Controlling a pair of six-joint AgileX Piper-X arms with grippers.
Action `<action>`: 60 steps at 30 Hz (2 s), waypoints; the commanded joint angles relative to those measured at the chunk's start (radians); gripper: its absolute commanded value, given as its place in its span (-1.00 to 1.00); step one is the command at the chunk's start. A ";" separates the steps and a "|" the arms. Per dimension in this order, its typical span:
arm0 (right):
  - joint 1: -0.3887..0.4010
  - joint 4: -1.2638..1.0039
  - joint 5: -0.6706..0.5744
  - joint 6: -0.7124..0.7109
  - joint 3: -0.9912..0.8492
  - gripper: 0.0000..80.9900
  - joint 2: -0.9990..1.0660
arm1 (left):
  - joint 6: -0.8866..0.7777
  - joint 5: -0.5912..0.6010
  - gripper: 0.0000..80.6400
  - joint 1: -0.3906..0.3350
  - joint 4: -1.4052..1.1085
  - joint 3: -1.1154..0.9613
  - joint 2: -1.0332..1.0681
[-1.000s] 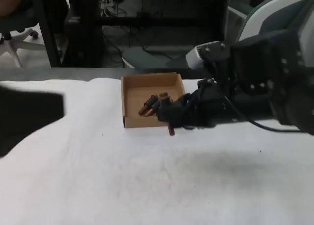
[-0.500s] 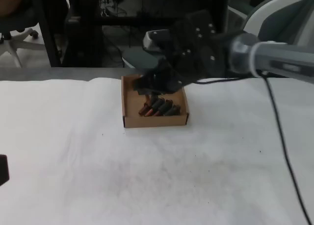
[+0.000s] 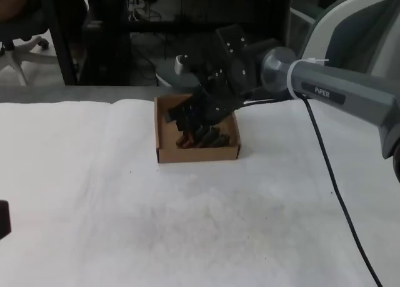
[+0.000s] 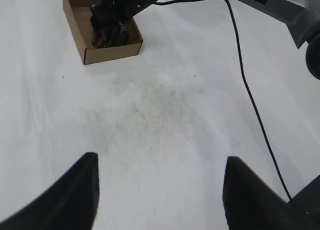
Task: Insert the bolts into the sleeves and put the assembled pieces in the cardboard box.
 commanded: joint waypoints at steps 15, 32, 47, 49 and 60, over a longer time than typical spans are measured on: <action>-0.004 0.181 -0.058 0.025 -0.091 0.73 -0.079 | 0.011 -0.010 0.74 0.003 -0.002 -0.004 -0.003; 0.147 0.468 -0.037 -0.103 0.021 0.73 -0.490 | 0.009 0.080 0.61 0.003 -0.002 -0.004 -0.003; 0.403 0.106 0.248 0.220 0.938 0.73 -1.272 | 0.038 0.113 0.61 0.003 -0.013 0.064 -0.125; 0.440 0.073 0.302 0.278 1.033 0.73 -1.390 | 0.008 0.172 0.59 0.003 -0.060 0.126 -0.155; 0.604 0.088 0.651 0.459 1.401 0.73 -1.971 | -0.203 0.291 0.59 0.003 -0.469 0.530 -0.204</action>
